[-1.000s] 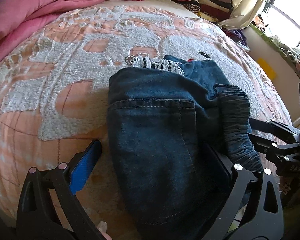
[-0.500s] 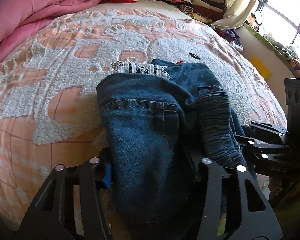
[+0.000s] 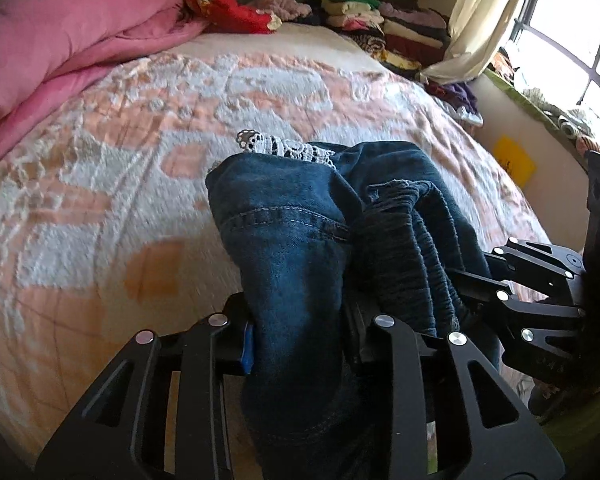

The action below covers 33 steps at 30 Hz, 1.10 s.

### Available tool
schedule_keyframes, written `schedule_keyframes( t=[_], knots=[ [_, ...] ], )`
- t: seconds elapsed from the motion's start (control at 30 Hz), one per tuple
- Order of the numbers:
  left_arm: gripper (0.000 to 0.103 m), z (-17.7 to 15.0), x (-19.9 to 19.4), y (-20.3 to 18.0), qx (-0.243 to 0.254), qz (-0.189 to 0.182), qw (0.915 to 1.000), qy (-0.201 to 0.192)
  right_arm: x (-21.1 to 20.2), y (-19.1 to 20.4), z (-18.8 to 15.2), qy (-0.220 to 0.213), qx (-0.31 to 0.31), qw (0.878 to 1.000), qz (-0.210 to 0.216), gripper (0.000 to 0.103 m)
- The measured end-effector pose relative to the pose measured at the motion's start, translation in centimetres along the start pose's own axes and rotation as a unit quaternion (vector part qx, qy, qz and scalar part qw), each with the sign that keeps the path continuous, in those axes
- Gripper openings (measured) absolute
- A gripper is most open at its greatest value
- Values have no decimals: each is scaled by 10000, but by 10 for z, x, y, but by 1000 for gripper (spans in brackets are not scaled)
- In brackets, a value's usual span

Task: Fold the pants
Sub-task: 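Lay the folded pants down on the quilt and open both grippers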

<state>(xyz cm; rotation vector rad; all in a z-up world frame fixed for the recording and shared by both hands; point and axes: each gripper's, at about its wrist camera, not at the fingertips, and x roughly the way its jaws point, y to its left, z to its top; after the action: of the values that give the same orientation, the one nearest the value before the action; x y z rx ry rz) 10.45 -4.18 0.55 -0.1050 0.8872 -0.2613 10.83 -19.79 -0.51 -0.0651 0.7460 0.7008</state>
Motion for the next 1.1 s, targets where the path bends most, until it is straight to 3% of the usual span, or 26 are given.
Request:
schedule_keyframes(
  t=[0.4, 0.73, 1.1],
  knots=[
    [24, 41, 12, 19, -115, 226, 9996, -121, 27, -11, 34, -72, -78, 9998, -187, 20],
    [26, 36, 33, 23, -127, 377, 9992, 60, 52, -35, 23, 302, 292, 9985, -361, 23],
    [49, 22, 50, 32, -133, 539, 9981, 262, 57, -58, -1, 555, 790, 9930, -678, 52]
  ],
)
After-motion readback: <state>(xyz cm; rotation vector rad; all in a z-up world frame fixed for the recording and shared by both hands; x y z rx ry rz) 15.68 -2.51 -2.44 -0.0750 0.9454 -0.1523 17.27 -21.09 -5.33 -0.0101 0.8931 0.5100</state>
